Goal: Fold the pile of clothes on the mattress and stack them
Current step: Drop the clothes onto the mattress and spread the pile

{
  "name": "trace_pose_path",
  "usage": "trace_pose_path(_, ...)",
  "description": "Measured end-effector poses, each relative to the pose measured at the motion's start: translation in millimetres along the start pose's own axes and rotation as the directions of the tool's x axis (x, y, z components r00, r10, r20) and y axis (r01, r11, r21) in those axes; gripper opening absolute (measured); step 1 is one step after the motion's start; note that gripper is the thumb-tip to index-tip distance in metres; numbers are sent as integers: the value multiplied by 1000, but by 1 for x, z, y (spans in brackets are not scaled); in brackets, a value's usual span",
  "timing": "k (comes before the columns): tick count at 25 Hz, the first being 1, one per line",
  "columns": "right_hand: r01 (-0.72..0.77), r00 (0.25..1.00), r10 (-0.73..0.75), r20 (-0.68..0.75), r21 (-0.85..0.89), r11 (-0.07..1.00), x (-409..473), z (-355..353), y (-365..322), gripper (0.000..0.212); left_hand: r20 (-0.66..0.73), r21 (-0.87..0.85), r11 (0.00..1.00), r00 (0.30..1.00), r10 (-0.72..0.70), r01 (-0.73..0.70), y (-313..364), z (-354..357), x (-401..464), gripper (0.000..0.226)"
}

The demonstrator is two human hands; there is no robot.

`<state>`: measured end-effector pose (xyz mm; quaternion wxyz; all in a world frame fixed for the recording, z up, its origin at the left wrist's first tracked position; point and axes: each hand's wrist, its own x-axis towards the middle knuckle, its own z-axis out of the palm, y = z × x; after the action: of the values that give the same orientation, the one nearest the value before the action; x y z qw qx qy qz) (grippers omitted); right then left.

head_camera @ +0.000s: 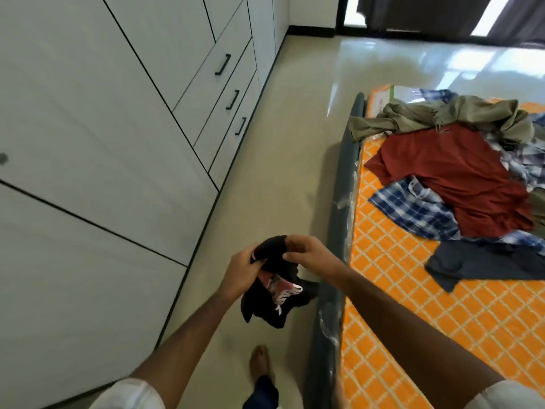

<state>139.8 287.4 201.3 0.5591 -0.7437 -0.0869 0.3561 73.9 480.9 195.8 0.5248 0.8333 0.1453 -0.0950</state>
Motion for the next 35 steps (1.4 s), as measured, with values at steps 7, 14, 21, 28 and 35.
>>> trace_pose_path(7, 205, 979, -204, 28, -239, 949, 44, 39, -48, 107, 342, -543, 792, 935, -98, 281, 55, -94, 51, 34)
trace_pose_path(14, 171, 852, 64, -519, 392, 904, 58, -9, -47, 34, 236, -254, 966, 965, 117, -56, 143, -81, 145, 27)
trace_pose_path(21, 184, 667, 269, -695, 504, 844, 56, -173, 9, 23, 598, 158, 947, 790, 133, -279, 169, 67, 244, 27)
trace_pose_path(28, 210, 517, 300, -802, 459, 863, 71, -380, 48, 32, 712, 269, 783, 663, 231, -561, 260, 229, 386, 26)
trace_pose_path(35, -94, 328, 592, -736, 599, 795, 58, -472, 114, 60, 785, 472, 241, 529, 323, -848, 314, 338, 470, 46)
